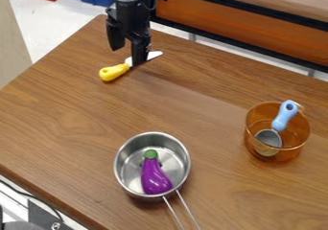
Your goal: Moved the yellow knife to the upper center table
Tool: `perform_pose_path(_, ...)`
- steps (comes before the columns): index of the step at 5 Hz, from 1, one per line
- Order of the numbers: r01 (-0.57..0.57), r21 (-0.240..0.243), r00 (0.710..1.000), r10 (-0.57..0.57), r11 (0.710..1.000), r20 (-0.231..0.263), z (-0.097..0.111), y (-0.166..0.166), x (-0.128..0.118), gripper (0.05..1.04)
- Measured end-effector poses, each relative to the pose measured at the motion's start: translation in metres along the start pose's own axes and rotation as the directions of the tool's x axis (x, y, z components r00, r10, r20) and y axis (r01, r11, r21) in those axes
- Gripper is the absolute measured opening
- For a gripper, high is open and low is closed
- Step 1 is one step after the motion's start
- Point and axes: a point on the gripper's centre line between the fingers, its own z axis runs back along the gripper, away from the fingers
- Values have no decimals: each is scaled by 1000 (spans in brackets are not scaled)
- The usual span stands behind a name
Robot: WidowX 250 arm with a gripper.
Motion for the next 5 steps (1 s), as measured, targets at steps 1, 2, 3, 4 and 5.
perform_pose_path(1,54,-42,998,-54,998,16,-16,12,0,995)
perform_pose_path(2,113,-62,992,-109,992,68,-26,16,-5,995)
perform_pose_path(3,135,-82,988,-128,987,87,-36,12,-13,995)
perform_pose_path(4,142,-89,988,-135,986,80,-42,7,-18,970)
perform_pose_path(5,137,-61,988,-132,989,78,-44,6,-16,806)
